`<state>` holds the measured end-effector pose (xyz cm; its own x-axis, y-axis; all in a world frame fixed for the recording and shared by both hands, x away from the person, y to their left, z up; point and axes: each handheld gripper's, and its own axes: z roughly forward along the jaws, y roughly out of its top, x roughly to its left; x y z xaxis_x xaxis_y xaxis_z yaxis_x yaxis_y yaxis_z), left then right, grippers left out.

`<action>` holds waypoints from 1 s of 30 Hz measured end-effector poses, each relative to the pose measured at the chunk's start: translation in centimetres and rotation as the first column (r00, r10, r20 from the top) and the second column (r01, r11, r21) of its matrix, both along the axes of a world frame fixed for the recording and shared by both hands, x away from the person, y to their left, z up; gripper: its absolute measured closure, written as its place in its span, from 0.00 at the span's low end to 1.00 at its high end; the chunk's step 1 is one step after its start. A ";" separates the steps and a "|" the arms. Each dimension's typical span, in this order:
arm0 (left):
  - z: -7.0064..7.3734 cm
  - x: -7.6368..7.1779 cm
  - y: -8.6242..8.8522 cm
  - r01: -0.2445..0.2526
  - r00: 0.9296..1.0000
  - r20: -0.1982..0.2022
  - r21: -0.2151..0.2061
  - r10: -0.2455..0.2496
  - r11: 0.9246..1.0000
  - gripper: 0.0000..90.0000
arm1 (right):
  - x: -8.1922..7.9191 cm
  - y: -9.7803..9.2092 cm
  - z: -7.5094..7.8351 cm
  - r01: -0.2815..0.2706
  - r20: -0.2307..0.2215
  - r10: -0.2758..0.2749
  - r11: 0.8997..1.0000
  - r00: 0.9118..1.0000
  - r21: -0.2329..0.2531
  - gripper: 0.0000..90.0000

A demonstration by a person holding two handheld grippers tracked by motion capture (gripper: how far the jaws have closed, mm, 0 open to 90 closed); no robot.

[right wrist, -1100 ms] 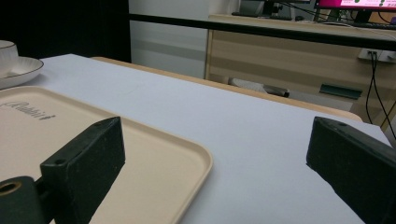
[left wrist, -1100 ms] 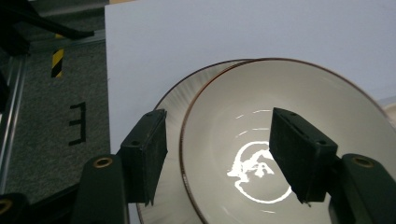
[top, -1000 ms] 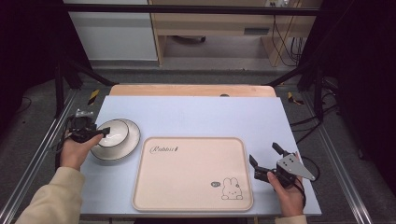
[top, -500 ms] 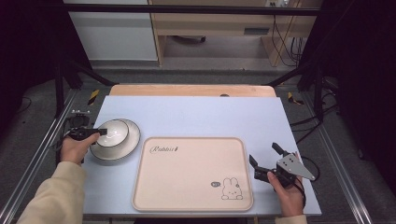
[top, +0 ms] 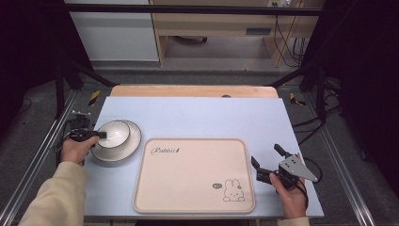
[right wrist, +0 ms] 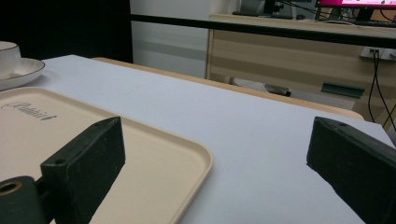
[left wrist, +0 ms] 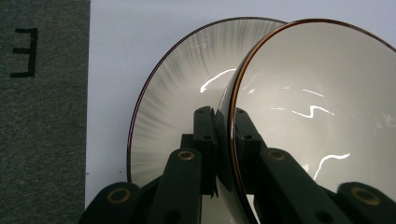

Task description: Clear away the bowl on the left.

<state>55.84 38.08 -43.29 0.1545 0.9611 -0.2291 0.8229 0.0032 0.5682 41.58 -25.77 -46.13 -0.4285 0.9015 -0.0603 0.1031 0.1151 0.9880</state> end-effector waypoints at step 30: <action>3.1 -1.8 -1.0 0.047 0.995 0.093 -0.008 -0.046 0.999 0.92 | 0.0 0.1 0.1 -0.011 0.010 0.011 1.000 1.000 0.005 0.05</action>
<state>54.05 37.06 -40.20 0.2197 0.9501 -0.2212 0.7659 -0.0276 0.6423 41.56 -25.62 -46.05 -0.4382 0.8969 -0.0602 0.0916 0.1112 0.9896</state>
